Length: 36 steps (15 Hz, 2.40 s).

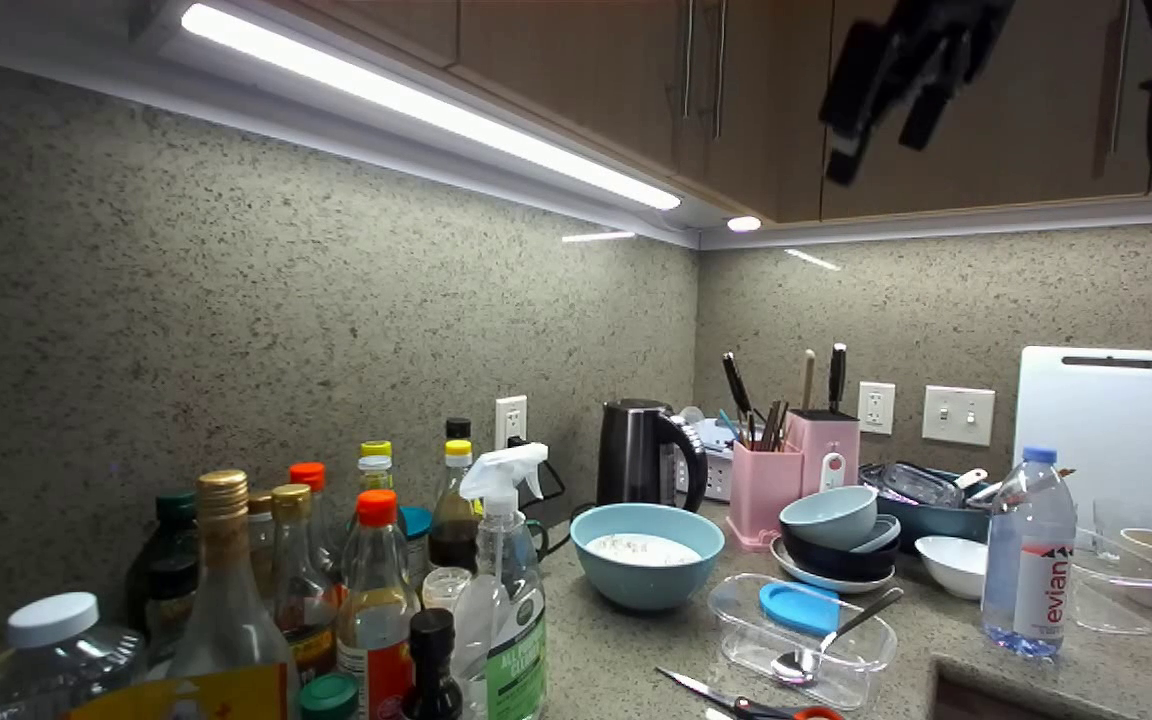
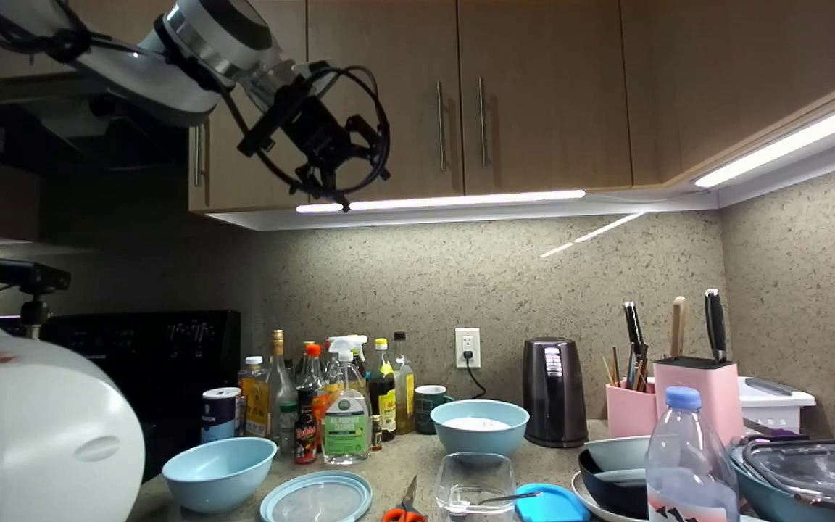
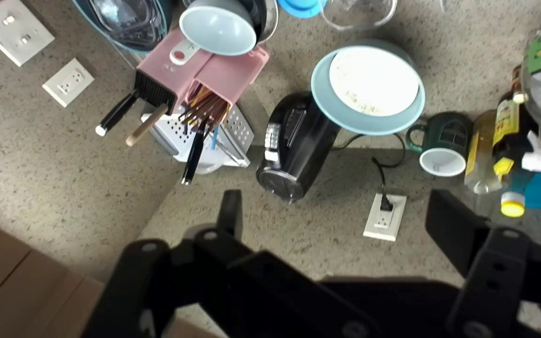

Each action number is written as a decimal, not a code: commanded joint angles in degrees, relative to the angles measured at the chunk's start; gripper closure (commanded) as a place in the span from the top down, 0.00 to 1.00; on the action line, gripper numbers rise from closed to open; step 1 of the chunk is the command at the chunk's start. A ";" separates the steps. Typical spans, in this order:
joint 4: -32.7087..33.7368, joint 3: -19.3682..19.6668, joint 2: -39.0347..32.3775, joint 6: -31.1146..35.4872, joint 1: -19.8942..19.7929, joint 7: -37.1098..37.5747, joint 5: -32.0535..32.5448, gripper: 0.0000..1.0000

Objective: Open the left door of the drawer.

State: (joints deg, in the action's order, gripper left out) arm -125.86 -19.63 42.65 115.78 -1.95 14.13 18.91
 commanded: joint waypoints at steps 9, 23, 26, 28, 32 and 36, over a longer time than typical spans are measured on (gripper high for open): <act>21.19 -1.37 -10.05 -2.03 -1.62 2.21 5.33 1.00; 44.50 -0.17 -24.74 -10.60 -2.76 7.98 9.69 1.00; 49.04 -0.51 -28.31 -12.43 -2.26 8.63 11.24 1.00; 48.53 -0.51 -28.02 -8.98 -3.79 3.73 5.21 1.00; 54.27 2.64 -33.58 -7.36 0.05 0.82 1.80 1.00; 54.47 2.28 -34.25 -7.62 -0.64 3.63 4.74 1.00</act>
State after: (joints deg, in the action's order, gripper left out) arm -71.32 -17.34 8.32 108.16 -2.58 17.78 23.68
